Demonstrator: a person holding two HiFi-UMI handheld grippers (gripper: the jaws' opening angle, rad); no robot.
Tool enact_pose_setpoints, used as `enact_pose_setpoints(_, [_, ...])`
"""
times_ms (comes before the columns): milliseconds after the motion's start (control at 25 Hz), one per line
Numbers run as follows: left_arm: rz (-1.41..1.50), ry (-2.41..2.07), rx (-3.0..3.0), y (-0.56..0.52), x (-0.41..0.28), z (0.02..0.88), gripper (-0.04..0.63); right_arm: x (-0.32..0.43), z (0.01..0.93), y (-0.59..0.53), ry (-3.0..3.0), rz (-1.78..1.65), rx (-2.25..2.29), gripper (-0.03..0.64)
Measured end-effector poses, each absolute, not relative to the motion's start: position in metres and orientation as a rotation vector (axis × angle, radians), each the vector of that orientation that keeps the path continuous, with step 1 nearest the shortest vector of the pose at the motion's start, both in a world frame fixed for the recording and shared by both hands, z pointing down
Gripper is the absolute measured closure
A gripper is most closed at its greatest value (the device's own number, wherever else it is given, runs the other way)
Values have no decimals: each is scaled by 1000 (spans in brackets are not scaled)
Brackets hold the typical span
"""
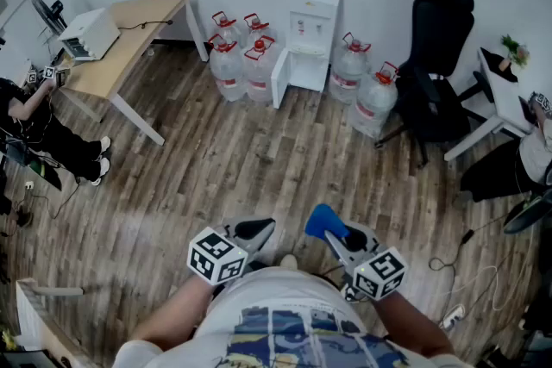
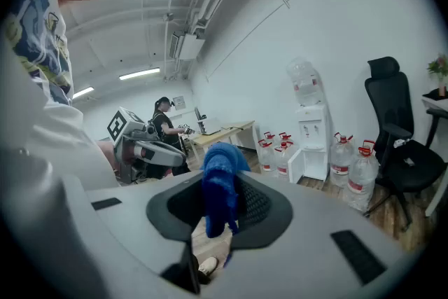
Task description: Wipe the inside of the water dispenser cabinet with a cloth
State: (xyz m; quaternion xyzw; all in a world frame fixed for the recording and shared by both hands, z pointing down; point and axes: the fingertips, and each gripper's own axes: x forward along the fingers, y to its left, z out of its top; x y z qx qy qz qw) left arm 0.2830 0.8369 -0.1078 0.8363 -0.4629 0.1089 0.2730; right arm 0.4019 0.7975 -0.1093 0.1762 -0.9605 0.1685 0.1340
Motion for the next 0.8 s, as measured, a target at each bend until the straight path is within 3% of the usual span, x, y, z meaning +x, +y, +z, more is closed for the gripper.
enact_pose_setpoints(800, [345, -1192, 2287, 775, 295, -105, 594, 408, -94, 741, -2774, 551, 576, 531])
